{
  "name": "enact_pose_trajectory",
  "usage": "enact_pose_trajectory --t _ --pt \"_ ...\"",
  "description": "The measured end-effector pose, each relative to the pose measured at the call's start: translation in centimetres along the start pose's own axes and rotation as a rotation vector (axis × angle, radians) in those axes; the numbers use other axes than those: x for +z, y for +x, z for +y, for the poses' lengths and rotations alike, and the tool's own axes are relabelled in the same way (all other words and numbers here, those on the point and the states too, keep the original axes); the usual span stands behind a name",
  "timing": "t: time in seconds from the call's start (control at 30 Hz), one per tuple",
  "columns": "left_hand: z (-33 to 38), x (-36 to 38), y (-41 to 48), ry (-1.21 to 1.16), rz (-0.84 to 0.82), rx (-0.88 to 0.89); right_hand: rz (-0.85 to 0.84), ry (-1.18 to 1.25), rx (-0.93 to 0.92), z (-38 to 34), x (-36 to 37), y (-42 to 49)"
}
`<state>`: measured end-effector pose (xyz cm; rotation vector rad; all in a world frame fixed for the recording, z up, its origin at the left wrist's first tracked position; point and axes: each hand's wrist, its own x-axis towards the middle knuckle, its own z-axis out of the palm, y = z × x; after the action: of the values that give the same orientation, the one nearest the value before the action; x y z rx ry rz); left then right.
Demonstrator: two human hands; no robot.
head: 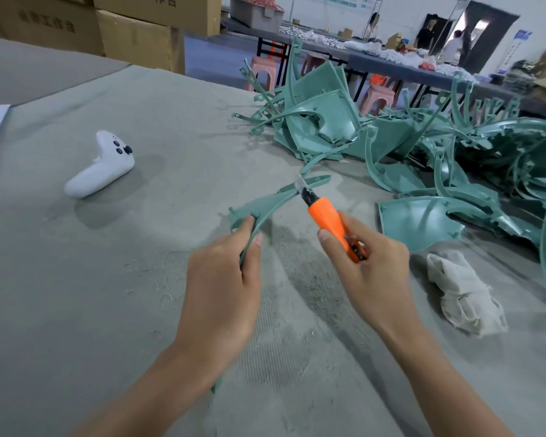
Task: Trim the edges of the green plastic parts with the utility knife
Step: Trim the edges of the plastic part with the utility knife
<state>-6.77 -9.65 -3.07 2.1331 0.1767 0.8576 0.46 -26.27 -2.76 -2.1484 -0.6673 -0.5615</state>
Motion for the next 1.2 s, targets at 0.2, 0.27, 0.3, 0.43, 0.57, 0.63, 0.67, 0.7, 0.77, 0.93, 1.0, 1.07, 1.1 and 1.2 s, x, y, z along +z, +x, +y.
enact_pose_trajectory --t 0.2,0.27,0.3,0.43,0.57,0.63,0.67,0.7,0.77,0.93,1.0,1.07,1.1,1.2 --pt "-0.3 0.0 0.3 -0.001 0.004 -0.016 -0.097 0.029 -0.069 -1.2 1.0 -1.3" --pt "-0.3 0.0 0.4 -0.004 -0.01 -0.007 -0.091 0.034 -0.038 -0.9 1.0 -0.8" --pt "-0.2 0.0 0.5 -0.007 -0.017 -0.004 -0.088 0.032 -0.029 -0.9 1.0 -0.8" --pt "-0.1 0.2 0.5 -0.001 -0.01 -0.017 -0.053 0.011 -0.017 -0.6 1.2 -0.7" --pt "0.1 -0.1 -0.1 -0.012 -0.022 -0.024 0.03 0.013 0.094 1.4 -0.1 0.2" --pt "0.2 -0.1 0.1 -0.014 -0.025 -0.028 -0.009 0.022 -0.002 0.3 0.4 -0.7" --pt "0.2 -0.1 0.1 -0.008 -0.022 -0.03 -0.039 0.027 -0.051 -0.4 0.9 -1.3" --pt "0.2 -0.1 0.2 0.001 -0.021 -0.029 -0.062 0.032 -0.085 -0.8 1.3 -1.6" --pt "0.2 -0.4 0.2 0.013 -0.016 -0.019 -0.059 0.032 -0.071 -0.5 1.4 -1.1" --pt "0.4 -0.4 0.0 0.014 -0.019 0.005 -0.001 0.043 0.0 0.2 0.2 -0.7" --pt "0.3 -0.2 0.1 0.017 -0.008 -0.009 -0.046 0.054 -0.083 -1.0 0.9 -1.5" --pt "0.2 -0.3 0.2 0.024 -0.005 -0.007 -0.072 0.055 -0.098 -1.2 1.4 -1.6" --pt "0.2 -0.4 0.3 0.025 -0.004 -0.004 -0.066 0.047 -0.091 -1.1 1.6 -1.4" --pt "0.2 -0.5 0.2 0.019 -0.021 -0.007 -0.014 0.035 -0.023 0.3 1.2 -0.3"
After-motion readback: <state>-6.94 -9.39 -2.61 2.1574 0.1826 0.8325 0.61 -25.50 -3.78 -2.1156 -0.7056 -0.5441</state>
